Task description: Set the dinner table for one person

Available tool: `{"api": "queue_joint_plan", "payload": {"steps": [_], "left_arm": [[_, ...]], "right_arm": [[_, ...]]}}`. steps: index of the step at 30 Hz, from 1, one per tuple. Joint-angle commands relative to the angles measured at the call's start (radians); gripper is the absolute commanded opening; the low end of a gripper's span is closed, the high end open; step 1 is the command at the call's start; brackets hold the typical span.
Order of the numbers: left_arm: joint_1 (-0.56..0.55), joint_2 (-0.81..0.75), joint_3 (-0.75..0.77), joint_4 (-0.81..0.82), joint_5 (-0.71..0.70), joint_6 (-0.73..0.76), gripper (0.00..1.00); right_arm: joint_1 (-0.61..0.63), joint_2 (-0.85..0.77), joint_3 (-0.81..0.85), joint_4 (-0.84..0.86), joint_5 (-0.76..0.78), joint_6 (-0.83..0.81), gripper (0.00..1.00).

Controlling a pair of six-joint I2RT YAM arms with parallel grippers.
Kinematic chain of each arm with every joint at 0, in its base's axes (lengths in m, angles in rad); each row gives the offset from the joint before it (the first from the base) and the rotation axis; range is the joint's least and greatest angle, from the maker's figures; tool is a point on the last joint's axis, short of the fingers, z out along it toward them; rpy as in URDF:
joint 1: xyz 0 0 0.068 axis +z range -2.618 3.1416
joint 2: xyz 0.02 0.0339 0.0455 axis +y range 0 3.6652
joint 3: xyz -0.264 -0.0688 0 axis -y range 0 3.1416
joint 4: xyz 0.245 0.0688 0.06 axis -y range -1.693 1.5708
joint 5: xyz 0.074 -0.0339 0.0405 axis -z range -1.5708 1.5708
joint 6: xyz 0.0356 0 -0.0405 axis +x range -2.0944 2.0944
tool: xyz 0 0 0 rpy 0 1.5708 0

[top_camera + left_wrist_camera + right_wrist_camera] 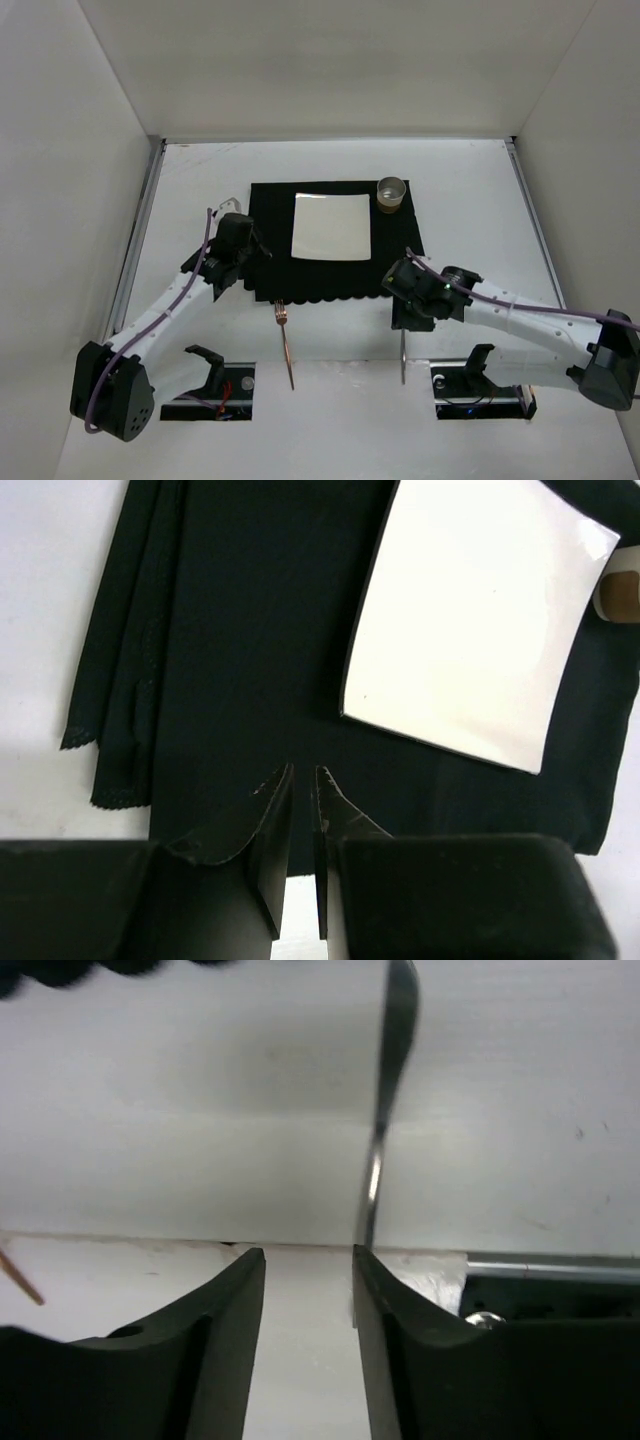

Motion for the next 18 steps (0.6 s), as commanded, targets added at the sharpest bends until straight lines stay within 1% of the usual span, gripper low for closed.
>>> {"api": "queue_joint_plan", "payload": {"steps": [1,5,14,18], "left_arm": [[-0.005,-0.046,-0.036,-0.075,0.021,-0.006,0.12],[-0.014,-0.077,-0.056,-0.109,0.006,-0.012,0.12],[-0.04,-0.111,-0.059,-0.197,-0.006,-0.008,0.14],[-0.063,-0.127,-0.044,-0.31,-0.04,-0.008,0.16]], "right_arm": [[0.019,-0.011,-0.044,-0.083,0.007,0.133,0.49],[0.034,0.006,-0.097,-0.048,-0.001,0.167,0.49],[0.034,0.057,-0.166,0.107,-0.051,0.171,0.41],[0.034,0.098,-0.176,0.156,-0.061,0.162,0.38]]}}
